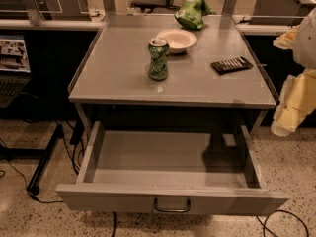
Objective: Place green can into top drawer
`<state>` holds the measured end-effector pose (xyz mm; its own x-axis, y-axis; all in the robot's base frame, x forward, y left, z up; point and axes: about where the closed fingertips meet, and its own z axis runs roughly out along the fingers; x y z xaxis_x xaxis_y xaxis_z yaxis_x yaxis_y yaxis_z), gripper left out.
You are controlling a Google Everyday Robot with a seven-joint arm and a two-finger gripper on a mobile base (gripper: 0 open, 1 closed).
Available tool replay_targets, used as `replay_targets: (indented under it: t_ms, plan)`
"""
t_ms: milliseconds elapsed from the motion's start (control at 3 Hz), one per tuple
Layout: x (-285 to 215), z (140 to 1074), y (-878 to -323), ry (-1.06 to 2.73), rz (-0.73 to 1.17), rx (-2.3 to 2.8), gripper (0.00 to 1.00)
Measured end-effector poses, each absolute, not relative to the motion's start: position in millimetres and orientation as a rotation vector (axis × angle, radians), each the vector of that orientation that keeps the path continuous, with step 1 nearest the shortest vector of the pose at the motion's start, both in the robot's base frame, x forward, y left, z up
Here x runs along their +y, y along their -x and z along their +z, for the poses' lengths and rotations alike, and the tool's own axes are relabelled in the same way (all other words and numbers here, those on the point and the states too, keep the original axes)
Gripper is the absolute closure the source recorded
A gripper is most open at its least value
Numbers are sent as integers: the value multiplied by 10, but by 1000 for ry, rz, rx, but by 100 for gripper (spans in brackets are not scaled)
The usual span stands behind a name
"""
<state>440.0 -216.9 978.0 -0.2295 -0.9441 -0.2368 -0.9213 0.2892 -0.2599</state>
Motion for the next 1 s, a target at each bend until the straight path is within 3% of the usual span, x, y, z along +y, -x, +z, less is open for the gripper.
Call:
replay_targets:
  t_ms: [333, 1000]
  plan:
    - [-2216, 9578, -4427, 1551, 12, 2207, 0]
    - [-1763, 9516, -4843, 1386, 195, 2001, 0]
